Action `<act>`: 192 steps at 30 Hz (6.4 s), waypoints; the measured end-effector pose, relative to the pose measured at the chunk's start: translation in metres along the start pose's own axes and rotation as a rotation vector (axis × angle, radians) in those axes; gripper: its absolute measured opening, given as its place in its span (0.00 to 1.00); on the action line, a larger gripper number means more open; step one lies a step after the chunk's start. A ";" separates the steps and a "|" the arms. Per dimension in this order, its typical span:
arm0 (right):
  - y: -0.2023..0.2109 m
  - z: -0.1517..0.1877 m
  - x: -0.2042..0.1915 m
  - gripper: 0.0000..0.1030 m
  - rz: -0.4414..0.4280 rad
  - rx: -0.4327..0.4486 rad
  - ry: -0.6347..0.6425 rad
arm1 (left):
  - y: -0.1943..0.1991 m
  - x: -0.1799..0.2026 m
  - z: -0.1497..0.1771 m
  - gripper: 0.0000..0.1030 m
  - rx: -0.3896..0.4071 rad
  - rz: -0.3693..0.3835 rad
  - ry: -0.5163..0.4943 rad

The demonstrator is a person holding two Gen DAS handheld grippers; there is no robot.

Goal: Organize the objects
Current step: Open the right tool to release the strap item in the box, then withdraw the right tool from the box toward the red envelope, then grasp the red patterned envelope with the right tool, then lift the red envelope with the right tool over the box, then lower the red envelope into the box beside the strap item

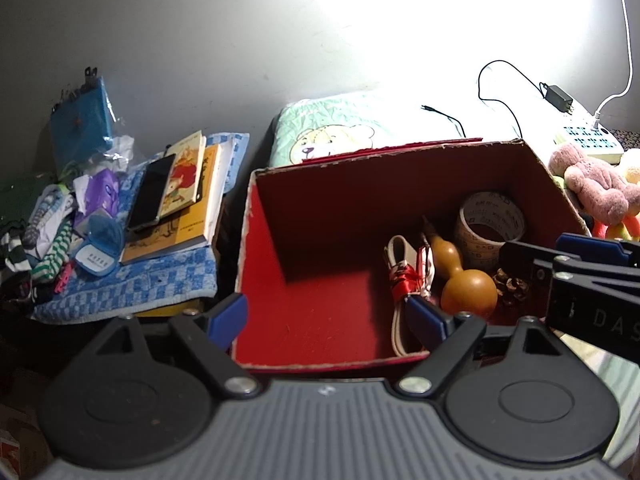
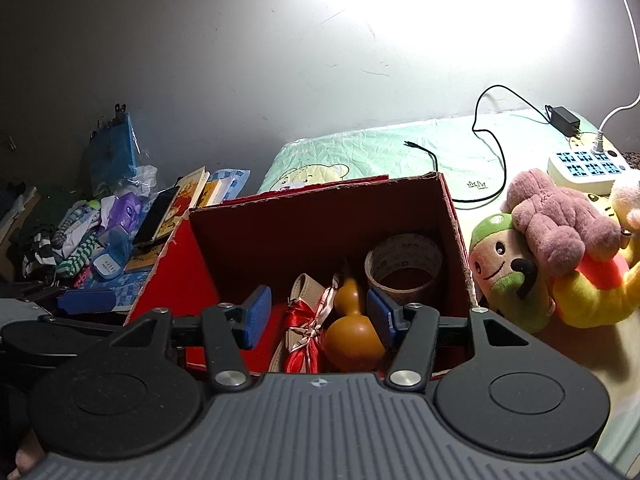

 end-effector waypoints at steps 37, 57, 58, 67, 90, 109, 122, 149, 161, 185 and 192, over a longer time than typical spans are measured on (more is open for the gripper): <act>-0.001 0.061 -0.003 0.53 -0.139 -0.249 -0.083 | -0.002 0.002 0.075 0.86 -0.196 -0.079 0.044; -0.028 0.087 0.015 0.53 -0.191 -0.403 -0.236 | -0.029 0.001 0.105 0.89 -0.293 0.055 0.021; -0.029 0.088 0.016 0.53 -0.195 -0.411 -0.246 | -0.030 0.001 0.107 0.89 -0.296 0.076 0.023; -0.045 0.098 0.008 0.53 -0.250 -0.480 -0.264 | -0.033 0.016 0.115 0.91 -0.284 0.208 -0.010; -0.053 0.108 0.021 0.47 -0.306 -0.532 -0.395 | -0.040 0.030 0.108 0.82 -0.269 0.326 -0.108; 0.056 0.103 0.104 0.48 -0.117 -0.372 -0.526 | 0.031 0.144 0.085 0.82 -0.133 0.588 -0.486; 0.123 0.070 0.140 0.47 -0.048 -0.159 -0.521 | 0.085 0.193 0.043 0.81 0.124 0.678 -0.560; 0.004 -0.074 0.038 0.46 -0.399 -0.092 -0.247 | 0.056 0.029 -0.055 0.81 0.259 0.377 -0.136; -0.098 -0.046 0.015 0.46 -0.412 -0.382 -0.294 | -0.042 0.000 -0.029 0.81 0.026 0.269 -0.080; -0.159 -0.021 0.040 0.46 -0.384 -0.599 -0.476 | -0.111 0.014 -0.017 0.82 -0.169 0.176 -0.110; -0.156 -0.019 0.043 0.44 -0.382 -0.578 -0.504 | -0.116 0.017 -0.016 0.86 -0.168 0.136 -0.142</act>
Point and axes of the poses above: each gripper's, at about its wrist camera, not at the fingertips, and y roughly against the way its jaws point, x to its right, z to its underside, the point moved 2 cm from there along -y, roughly the way its jaws point, and after that the axes turned 6 degrees about -z, right-handed, at the moved point
